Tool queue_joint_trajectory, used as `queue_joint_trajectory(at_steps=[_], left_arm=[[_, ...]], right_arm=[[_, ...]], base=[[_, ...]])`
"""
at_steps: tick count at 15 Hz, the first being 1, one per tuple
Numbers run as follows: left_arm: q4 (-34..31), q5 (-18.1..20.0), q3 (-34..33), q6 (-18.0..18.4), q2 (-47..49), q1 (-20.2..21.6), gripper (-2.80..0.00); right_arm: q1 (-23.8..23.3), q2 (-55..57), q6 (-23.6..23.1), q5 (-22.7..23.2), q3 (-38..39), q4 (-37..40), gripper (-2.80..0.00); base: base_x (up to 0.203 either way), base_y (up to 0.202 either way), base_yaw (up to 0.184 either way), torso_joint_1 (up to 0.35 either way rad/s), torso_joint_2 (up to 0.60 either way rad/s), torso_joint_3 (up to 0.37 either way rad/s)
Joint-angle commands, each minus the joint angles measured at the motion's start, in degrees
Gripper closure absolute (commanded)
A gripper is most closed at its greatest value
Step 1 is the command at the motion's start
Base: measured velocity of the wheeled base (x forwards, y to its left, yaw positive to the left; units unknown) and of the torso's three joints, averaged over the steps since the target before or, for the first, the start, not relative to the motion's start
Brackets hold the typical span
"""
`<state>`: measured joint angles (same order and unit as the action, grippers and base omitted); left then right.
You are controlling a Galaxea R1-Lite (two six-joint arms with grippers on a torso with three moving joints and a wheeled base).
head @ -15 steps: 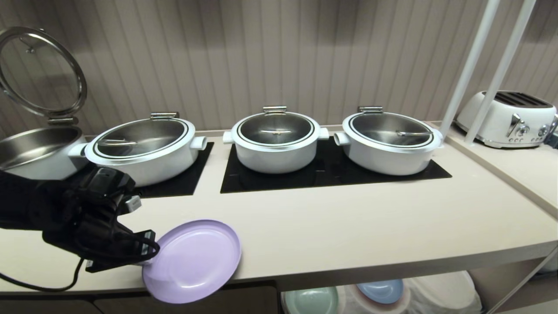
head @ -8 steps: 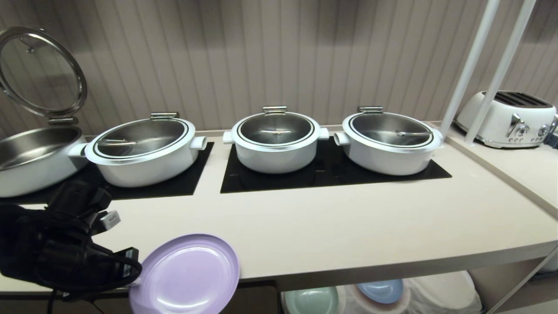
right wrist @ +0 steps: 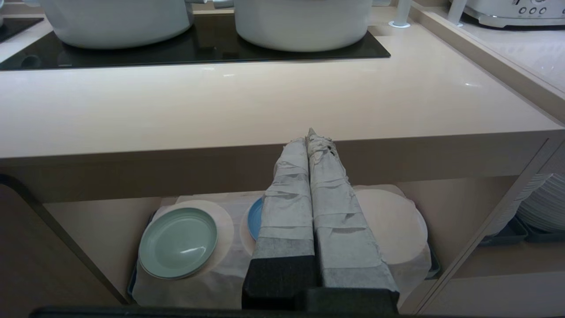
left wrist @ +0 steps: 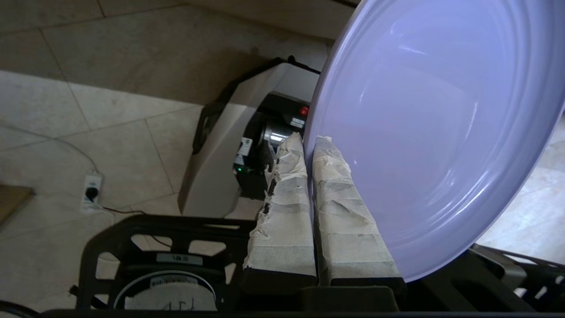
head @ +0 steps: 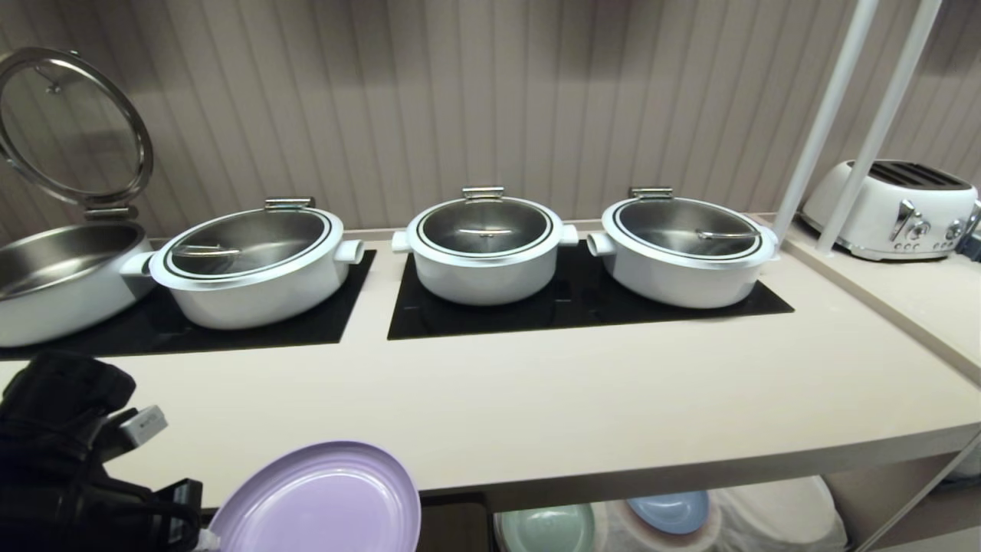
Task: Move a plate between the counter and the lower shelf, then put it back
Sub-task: Put the plate in the cupboard
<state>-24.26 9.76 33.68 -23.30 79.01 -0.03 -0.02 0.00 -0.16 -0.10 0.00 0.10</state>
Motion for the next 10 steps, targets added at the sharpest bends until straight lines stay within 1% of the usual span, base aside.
queue_joint_trajectory(at_steps=[1,3,5,7,10], left_arm=[[-1.15,1.35,-0.09,-0.58,-3.16,1.29,0.00],[-4.38,2.80,-0.11,-0.69,-4.95,3.38,0.00],[-6.76,4.66,-0.46,-0.66,-7.43,4.46,0.00],[-7.76,5.40,-2.53,-0.53,-10.55,4.74,0.00],[-7.97,5.45,-6.43,-0.30,-14.82,4.49,0.00]], right_arm=[[0.02,0.00,-0.01,0.07,0.00,-0.01,0.00],[0.02,0.00,-0.01,0.01,0.00,-0.01,0.00],[0.01,0.00,-0.01,0.01,0.00,-0.01,0.00],[-0.03,0.00,-0.01,0.01,0.00,-0.01,0.00],[0.02,0.00,-0.01,0.09,0.00,-0.01,0.00]], base=[[0.000,0.000,0.000,0.000,0.00,0.000],[0.000,0.000,0.000,0.000,0.00,0.000],[0.000,0.000,0.000,0.000,0.00,0.000],[0.000,0.000,0.000,0.000,0.00,0.000],[0.000,0.000,0.000,0.000,0.00,0.000]])
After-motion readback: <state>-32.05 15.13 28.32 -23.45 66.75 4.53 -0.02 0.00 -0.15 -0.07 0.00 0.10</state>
